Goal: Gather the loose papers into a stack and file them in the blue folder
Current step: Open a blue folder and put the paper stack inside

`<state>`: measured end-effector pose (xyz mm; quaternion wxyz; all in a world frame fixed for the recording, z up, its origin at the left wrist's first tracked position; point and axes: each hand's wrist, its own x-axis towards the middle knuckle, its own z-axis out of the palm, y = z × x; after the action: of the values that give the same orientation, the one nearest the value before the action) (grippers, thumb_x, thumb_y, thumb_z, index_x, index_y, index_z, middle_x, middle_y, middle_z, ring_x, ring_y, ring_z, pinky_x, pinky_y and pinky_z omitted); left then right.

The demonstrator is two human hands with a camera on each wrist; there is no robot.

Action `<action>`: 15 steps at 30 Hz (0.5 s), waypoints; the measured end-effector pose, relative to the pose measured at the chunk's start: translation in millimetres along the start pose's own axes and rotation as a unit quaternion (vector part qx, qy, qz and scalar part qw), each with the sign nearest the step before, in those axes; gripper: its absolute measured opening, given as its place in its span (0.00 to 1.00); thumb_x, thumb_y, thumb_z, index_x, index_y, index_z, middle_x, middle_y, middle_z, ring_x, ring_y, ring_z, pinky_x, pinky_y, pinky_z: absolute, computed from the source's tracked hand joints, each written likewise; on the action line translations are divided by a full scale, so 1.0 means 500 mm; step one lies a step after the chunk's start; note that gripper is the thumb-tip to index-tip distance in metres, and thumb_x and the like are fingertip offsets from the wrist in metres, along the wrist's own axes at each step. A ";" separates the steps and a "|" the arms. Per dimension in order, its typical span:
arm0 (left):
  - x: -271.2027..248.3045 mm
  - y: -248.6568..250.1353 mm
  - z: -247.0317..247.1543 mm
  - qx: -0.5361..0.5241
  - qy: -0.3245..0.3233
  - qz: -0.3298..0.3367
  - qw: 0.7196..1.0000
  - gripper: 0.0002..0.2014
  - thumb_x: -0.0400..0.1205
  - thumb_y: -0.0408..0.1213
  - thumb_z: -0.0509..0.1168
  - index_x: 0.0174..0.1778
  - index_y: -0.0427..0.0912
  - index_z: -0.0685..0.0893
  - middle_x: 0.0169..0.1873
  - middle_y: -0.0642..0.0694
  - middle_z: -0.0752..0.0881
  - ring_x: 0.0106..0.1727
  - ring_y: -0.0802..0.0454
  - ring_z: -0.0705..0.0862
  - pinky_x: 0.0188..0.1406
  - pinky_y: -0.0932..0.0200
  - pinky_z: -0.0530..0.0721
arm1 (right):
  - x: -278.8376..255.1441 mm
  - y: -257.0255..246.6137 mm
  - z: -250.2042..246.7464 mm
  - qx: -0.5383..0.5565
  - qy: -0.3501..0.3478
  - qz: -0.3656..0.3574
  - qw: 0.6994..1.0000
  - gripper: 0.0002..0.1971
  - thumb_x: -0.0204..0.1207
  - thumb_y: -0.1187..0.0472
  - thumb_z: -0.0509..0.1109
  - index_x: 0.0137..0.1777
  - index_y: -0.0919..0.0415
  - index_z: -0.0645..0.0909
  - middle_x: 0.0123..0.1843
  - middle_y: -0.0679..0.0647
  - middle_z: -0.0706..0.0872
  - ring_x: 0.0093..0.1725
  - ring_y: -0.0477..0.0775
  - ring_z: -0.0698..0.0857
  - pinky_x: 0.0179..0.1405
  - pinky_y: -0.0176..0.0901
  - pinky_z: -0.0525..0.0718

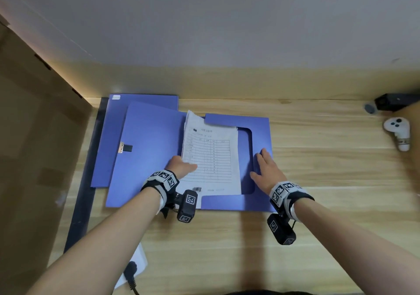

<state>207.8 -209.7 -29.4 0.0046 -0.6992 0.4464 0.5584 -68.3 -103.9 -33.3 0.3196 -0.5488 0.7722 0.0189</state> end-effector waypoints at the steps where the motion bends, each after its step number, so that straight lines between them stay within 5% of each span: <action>1: -0.002 0.005 0.015 -0.032 -0.006 -0.012 0.999 0.34 0.79 0.39 0.74 0.78 0.30 0.69 0.74 0.37 0.77 0.77 0.38 0.75 0.71 0.51 0.76 | 0.000 0.002 0.000 -0.002 0.002 -0.004 1.000 0.35 0.82 0.54 0.64 0.84 0.65 0.55 0.89 0.54 0.44 0.88 0.55 0.49 0.84 0.48 0.60; 4: -0.006 0.019 0.053 -0.095 -0.008 -0.013 0.995 0.39 0.79 0.43 0.74 0.81 0.30 0.65 0.80 0.35 0.72 0.80 0.39 0.72 0.74 0.48 0.73 | 0.000 0.007 0.001 -0.002 -0.001 -0.011 1.000 0.33 0.82 0.55 0.63 0.83 0.65 0.57 0.89 0.54 0.45 0.89 0.56 0.47 0.84 0.48 0.58; 7: -0.001 0.025 0.075 -0.179 0.067 0.011 0.982 0.20 0.79 0.38 0.73 0.65 0.35 0.82 0.63 0.37 0.87 0.60 0.41 0.86 0.57 0.53 0.82 | 0.000 0.014 0.002 0.005 0.008 -0.022 1.000 0.32 0.81 0.56 0.62 0.82 0.64 0.59 0.88 0.55 0.48 0.88 0.57 0.53 0.82 0.49 0.62; 10: -0.010 0.034 0.079 -0.219 0.141 0.028 0.965 0.04 0.79 0.30 0.65 0.46 0.42 0.83 0.47 0.40 0.89 0.48 0.40 0.87 0.48 0.53 0.84 | -0.003 0.017 0.003 0.014 0.013 -0.024 1.000 0.32 0.80 0.56 0.62 0.83 0.63 0.59 0.88 0.53 0.49 0.86 0.57 0.57 0.80 0.50 0.67; 15: -0.003 0.043 0.128 -0.195 0.079 0.030 0.977 0.19 0.81 0.27 0.56 0.65 0.39 0.84 0.62 0.44 0.88 0.62 0.41 0.87 0.66 0.44 0.85 | -0.011 0.017 0.001 0.009 0.015 -0.022 1.000 0.35 0.85 0.54 0.59 0.88 0.60 0.50 0.90 0.51 0.41 0.89 0.51 0.45 0.83 0.47 0.59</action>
<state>144.9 -189.6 -41.9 -0.1838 -0.7152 0.3483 0.5774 -74.6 -95.7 -33.6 0.3134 -0.5632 0.7646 -0.0028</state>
